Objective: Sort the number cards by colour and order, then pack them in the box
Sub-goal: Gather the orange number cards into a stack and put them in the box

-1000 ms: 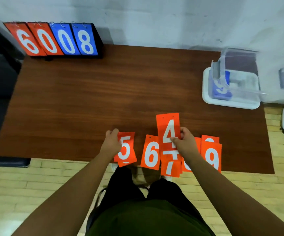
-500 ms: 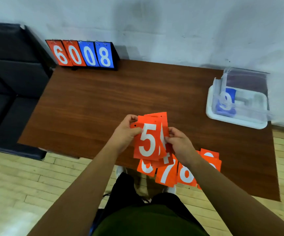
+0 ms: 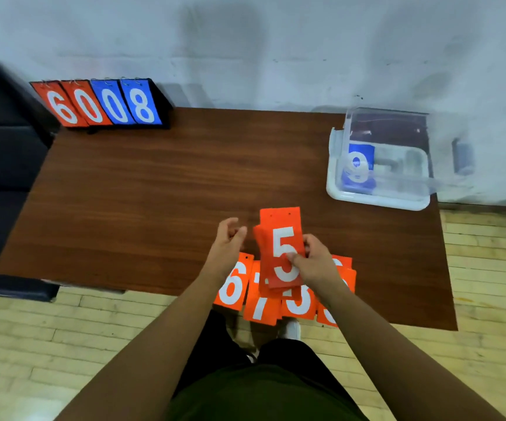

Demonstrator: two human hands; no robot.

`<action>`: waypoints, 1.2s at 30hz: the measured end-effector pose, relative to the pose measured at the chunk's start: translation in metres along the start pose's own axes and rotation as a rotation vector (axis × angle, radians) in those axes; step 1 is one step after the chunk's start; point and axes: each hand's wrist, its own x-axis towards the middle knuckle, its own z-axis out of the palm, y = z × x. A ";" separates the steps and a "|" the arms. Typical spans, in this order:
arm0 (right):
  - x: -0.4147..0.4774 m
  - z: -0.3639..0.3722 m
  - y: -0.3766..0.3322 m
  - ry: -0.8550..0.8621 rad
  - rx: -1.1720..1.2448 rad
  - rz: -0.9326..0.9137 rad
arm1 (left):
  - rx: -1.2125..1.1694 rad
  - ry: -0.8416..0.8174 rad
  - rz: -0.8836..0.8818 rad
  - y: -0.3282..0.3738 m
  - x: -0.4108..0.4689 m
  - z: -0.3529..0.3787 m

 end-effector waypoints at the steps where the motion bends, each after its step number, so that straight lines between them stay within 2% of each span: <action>1: 0.002 -0.007 0.005 0.041 0.017 0.027 | 0.152 0.037 -0.006 -0.011 0.006 -0.004; 4: 0.002 -0.028 0.019 0.105 0.025 0.077 | 0.523 0.086 -0.059 -0.045 0.018 -0.011; 7: 0.001 -0.040 0.032 0.127 -0.002 0.140 | 0.735 0.101 -0.236 -0.065 0.014 0.004; 10: 0.000 -0.041 0.039 0.130 -0.006 0.177 | 0.833 0.156 -0.274 -0.083 0.008 0.020; 16: 0.005 -0.037 0.051 0.112 -0.015 0.196 | 0.721 0.198 -0.317 -0.095 0.017 0.018; 23: 0.013 -0.035 0.048 0.100 -0.019 0.175 | 0.245 0.286 -0.306 -0.068 0.009 -0.005; 30: 0.018 -0.027 0.036 0.100 -0.031 0.156 | 0.015 0.125 -0.265 -0.052 -0.008 -0.011; 34: 0.014 -0.020 0.033 0.057 -0.017 0.157 | -0.188 -0.047 -0.291 -0.042 -0.015 0.010; 36: 0.012 -0.016 0.032 0.023 0.004 0.157 | -0.217 -0.114 -0.292 -0.032 -0.018 0.027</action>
